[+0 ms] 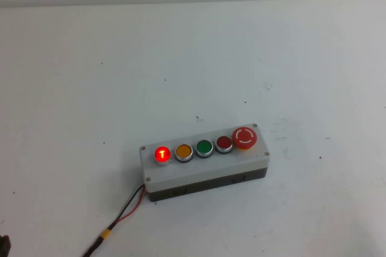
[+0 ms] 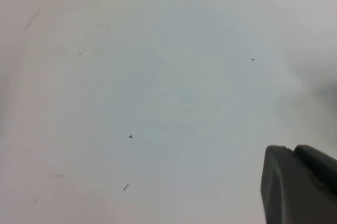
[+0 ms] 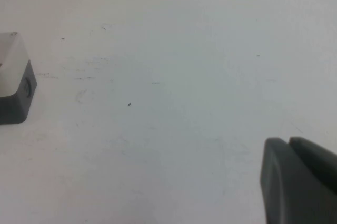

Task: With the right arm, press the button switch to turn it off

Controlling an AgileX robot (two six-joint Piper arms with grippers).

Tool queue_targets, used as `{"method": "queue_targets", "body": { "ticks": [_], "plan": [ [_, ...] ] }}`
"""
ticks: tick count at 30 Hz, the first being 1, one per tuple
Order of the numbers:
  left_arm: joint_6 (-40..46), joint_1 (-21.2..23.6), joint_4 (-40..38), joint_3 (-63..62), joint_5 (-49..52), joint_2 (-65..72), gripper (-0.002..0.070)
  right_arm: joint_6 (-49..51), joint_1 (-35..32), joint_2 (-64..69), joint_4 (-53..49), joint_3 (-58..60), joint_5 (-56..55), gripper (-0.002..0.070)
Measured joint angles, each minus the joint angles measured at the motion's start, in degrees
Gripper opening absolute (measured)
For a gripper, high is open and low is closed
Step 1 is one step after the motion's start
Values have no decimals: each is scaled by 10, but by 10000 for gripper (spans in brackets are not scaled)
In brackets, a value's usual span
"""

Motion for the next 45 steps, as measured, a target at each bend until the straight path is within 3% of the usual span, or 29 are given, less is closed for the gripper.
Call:
{"method": "queue_targets", "body": {
  "ticks": [32,36,43,45],
  "plan": [
    [0,0,0,0,0,0,-2,0,0,0,16,0,-5,-17],
    [0,0,0,0,0,0,-2,0,0,0,85,0,-30,-17],
    [0,0,0,0,0,0,-2,-8,0,0,389,0,-132,-17],
    [0,0,0,0,0,0,-2,-21,0,0,432,0,-153,-17]
  ]
}}
